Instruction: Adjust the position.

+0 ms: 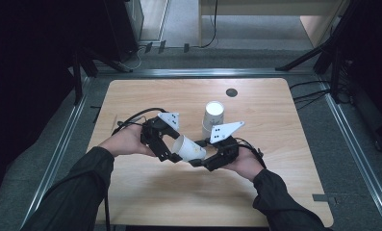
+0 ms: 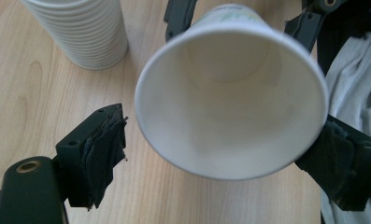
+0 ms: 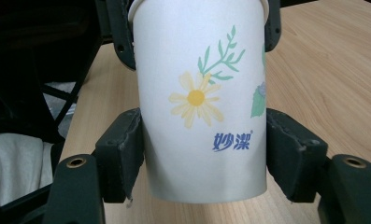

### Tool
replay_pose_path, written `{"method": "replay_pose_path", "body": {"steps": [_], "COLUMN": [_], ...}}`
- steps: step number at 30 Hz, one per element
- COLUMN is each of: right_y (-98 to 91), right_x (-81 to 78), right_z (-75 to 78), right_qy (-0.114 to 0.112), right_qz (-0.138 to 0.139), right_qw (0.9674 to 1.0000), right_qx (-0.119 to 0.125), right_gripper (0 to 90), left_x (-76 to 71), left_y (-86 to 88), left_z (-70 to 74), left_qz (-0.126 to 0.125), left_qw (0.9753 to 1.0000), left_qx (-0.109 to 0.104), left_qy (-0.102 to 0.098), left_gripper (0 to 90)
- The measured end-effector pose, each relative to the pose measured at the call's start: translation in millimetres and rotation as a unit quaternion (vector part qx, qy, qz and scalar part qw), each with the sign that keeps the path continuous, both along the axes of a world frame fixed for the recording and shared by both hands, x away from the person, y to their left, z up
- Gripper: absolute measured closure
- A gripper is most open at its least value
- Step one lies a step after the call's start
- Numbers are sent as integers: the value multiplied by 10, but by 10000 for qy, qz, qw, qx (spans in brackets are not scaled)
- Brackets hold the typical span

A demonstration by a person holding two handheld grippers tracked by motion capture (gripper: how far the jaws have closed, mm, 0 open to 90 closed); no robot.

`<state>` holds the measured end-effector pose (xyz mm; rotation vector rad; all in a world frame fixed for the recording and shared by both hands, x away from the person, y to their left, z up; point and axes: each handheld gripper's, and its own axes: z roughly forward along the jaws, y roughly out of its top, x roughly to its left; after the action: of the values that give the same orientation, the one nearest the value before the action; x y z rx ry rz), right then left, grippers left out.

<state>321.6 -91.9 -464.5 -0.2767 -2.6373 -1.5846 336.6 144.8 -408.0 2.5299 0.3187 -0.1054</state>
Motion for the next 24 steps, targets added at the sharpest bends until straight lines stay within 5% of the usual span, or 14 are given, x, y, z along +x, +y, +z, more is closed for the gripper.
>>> {"method": "replay_pose_path", "body": {"steps": [5, 6, 9, 14, 21, 22, 24], "right_y": [-65, -77, -120, -155, -194, -204, -213], "right_x": [3, 7, 17, 15, 15, 17, 22], "right_z": [28, 33, 47, 52, 45, 43, 39], "right_qy": [57, 52, 43, 63, 8, -14, -34], "right_qz": [-45, -54, -90, -106, -4, 23, 35], "right_qw": [9999, 9999, 9996, 9992, 9991, 9991, 9990], "right_qx": [109, 148, 273, 380, 421, 433, 451], "right_gripper": [337, 337, 337, 337, 338, 338, 338], "left_x": [-34, -46, -57, -96, -145, -162, -165], "left_y": [74, 119, 184, 216, 252, 261, 263], "left_z": [-39, -67, -114, -178, -269, -300, -317], "left_qz": [133, 244, 388, 447, 663, 762, 771], "left_qw": [9995, 9981, 9953, 9925, 9844, 9809, 9796], "left_qx": [-299, -552, -859, -1112, -1602, -1754, -1803], "left_qy": [1, 98, 209, 254, 313, 354, 430], "left_gripper": [125, 125, 126, 134, 134, 133, 133]}}
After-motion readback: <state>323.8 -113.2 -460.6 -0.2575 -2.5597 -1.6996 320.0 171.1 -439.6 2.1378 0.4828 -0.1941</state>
